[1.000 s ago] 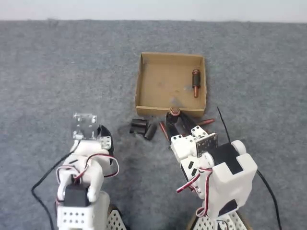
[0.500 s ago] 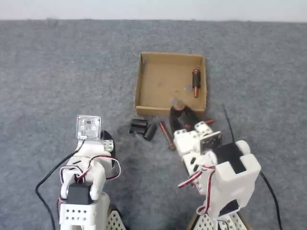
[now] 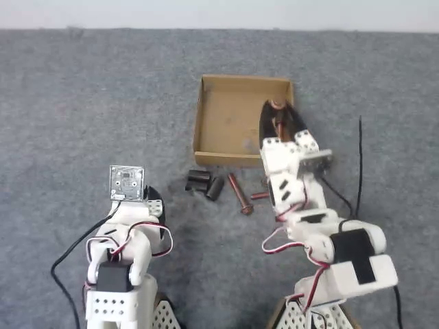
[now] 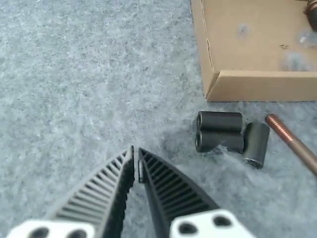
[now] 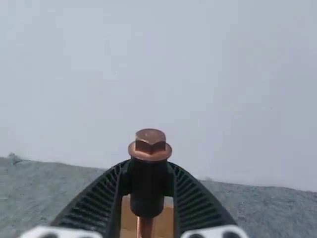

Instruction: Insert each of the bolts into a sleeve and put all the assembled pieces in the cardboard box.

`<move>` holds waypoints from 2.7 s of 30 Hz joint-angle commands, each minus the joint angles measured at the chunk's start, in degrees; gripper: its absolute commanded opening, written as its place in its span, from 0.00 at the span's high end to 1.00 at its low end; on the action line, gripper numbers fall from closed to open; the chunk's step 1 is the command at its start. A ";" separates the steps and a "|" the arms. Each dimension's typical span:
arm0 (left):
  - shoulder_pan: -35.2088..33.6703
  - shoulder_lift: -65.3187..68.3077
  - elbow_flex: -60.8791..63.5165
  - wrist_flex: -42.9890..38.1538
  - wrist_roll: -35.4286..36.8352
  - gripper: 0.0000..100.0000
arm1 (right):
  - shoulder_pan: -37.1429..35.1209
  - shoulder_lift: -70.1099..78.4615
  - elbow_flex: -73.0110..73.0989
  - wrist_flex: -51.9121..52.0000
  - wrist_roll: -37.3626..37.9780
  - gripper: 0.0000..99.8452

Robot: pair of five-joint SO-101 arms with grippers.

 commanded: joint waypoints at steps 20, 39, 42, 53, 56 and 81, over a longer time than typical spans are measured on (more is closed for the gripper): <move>0.26 -1.14 -0.66 -1.76 -0.53 0.99 | -0.40 6.37 -52.40 83.82 -0.09 0.99; 0.09 -1.14 -0.66 -1.76 -0.53 0.99 | -0.40 30.90 -97.76 134.20 -0.44 0.81; 0.00 -1.14 -0.66 -1.76 -0.53 0.99 | -0.13 31.96 -98.55 134.11 -0.44 0.82; 0.00 -1.14 -0.66 -1.76 -0.53 0.99 | -3.03 19.21 -98.64 144.84 -0.62 0.96; 0.00 -1.14 -0.66 -1.76 -0.53 0.99 | -4.88 14.37 -98.64 152.66 -0.62 1.00; 0.00 -1.05 -0.66 -1.67 -0.53 0.99 | -19.82 -10.33 -72.35 169.98 -9.23 0.99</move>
